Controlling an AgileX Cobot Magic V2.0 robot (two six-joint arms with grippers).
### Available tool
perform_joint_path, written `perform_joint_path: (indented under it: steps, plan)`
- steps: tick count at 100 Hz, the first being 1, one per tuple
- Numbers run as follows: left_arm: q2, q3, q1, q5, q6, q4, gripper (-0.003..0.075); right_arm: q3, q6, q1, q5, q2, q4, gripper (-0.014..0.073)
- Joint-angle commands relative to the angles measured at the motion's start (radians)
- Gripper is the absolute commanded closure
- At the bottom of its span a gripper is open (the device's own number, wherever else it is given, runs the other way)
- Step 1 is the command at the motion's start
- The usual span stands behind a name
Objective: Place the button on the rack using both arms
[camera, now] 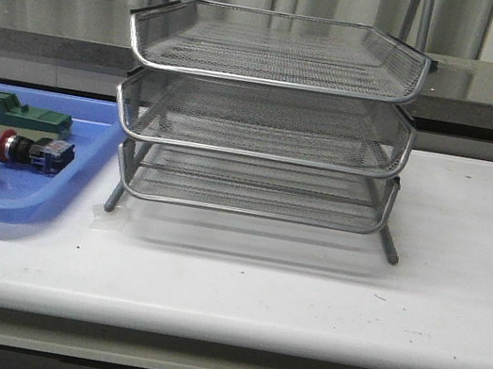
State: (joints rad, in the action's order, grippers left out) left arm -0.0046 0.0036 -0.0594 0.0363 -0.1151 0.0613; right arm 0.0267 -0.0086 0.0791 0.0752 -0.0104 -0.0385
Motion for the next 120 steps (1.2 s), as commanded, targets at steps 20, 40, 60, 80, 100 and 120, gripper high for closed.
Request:
perform_joint_path:
  steps: [20, 40, 60, 80, 100, 120]
  plan:
    - [-0.032, 0.033, -0.007, -0.082, -0.003, -0.007, 0.0741, 0.001, 0.001, -0.003, -0.087, -0.016, -0.007, 0.0653]
    - [-0.032, 0.033, -0.007, -0.082, -0.003, -0.007, 0.0741, 0.001, 0.001, -0.003, -0.087, -0.016, -0.007, 0.0653]
    - [-0.032, 0.033, -0.007, -0.082, -0.003, -0.007, 0.0741, 0.001, 0.001, -0.003, -0.087, -0.016, -0.007, 0.0653]
    - [-0.032, 0.033, -0.007, -0.082, -0.003, -0.007, 0.0741, 0.001, 0.001, -0.003, -0.111, -0.016, -0.007, 0.0653]
    - [-0.032, 0.033, -0.007, -0.082, -0.003, -0.007, 0.0741, -0.018, 0.001, -0.003, -0.169, -0.016, 0.011, 0.0653]
    - [-0.032, 0.033, -0.007, -0.082, -0.003, -0.007, 0.0741, -0.144, 0.001, -0.003, -0.035, 0.033, 0.084, 0.0653]
